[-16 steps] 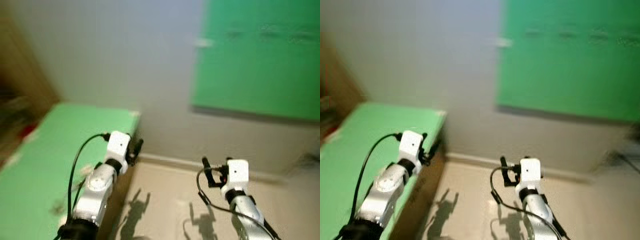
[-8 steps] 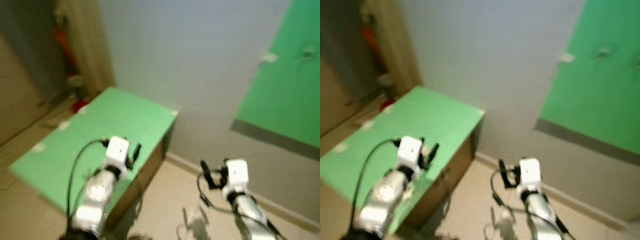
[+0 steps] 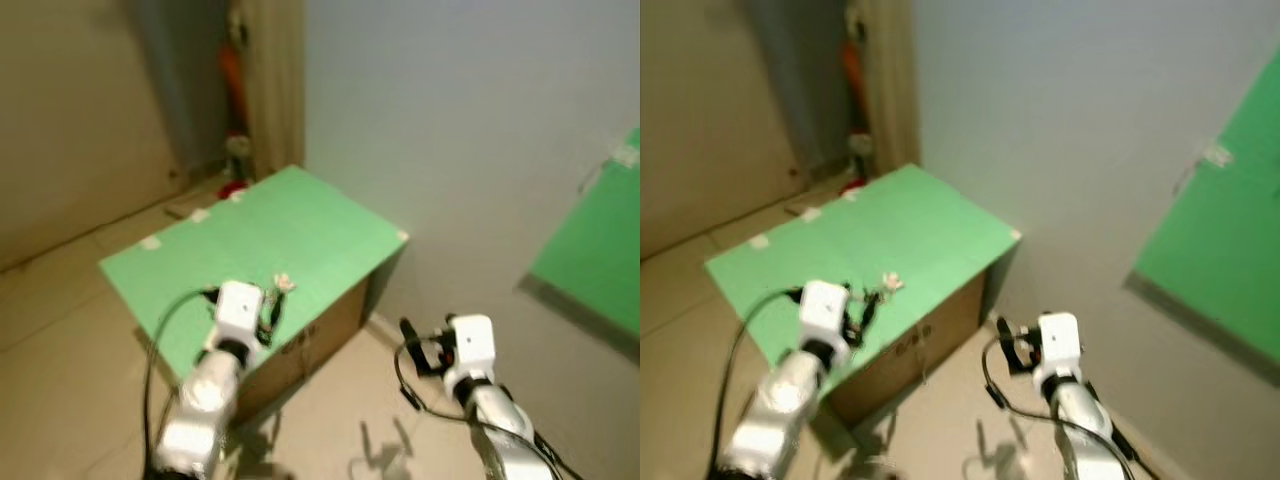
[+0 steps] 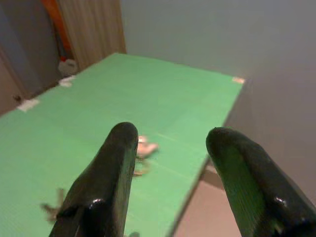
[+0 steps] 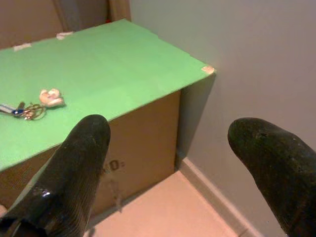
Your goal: Hang keys on a hook
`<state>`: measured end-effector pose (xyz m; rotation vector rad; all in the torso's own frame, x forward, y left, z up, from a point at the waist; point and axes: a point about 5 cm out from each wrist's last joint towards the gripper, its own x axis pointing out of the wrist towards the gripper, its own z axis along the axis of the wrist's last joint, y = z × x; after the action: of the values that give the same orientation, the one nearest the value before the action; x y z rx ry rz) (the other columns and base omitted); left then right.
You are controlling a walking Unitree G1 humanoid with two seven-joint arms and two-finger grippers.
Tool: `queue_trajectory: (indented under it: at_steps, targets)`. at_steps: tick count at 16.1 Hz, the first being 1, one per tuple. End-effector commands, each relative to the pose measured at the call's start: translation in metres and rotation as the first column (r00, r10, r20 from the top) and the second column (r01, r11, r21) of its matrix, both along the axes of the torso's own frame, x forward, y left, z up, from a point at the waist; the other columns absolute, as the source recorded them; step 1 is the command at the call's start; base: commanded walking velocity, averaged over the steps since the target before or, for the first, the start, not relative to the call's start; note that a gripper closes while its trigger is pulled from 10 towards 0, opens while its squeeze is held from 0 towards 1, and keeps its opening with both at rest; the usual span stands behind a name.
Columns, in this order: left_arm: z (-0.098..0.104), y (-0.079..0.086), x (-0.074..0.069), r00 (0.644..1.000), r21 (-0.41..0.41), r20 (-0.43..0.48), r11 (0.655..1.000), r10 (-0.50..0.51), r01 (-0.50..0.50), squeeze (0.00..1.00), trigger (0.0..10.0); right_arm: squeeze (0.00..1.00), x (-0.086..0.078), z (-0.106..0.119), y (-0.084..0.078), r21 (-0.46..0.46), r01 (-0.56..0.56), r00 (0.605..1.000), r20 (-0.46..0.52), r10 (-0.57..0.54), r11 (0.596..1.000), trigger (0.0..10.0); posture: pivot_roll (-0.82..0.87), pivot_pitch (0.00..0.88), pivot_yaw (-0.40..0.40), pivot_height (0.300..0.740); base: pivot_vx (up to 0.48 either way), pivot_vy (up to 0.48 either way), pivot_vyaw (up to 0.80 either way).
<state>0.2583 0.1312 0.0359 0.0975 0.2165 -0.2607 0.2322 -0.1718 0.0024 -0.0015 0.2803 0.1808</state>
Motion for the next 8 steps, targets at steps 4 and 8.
queue_trajectory:
  at_steps: [4, 8]
  targets:
    - [0.006, 0.005, 0.003, 0.999, 0.009, 0.017, 0.999, 0.042, -0.043, 0.0, 10.0, 0.0, 0.003, 0.002, 0.005, -0.01, -0.035, 0.999, 0.003, 0.035, 0.999, 10.0, -0.02, 0.0, -0.016, 0.74, 0.0, -0.459, 0.69]
    - [0.004, 0.014, 0.003, 0.994, 0.0, -0.007, 0.994, 0.112, -0.112, 0.0, 10.0, 0.0, 0.006, 0.004, 0.007, -0.021, -0.05, 0.999, 0.011, 0.05, 0.999, 10.0, -0.02, 0.0, -0.02, 0.74, 0.0, -0.194, 0.69]
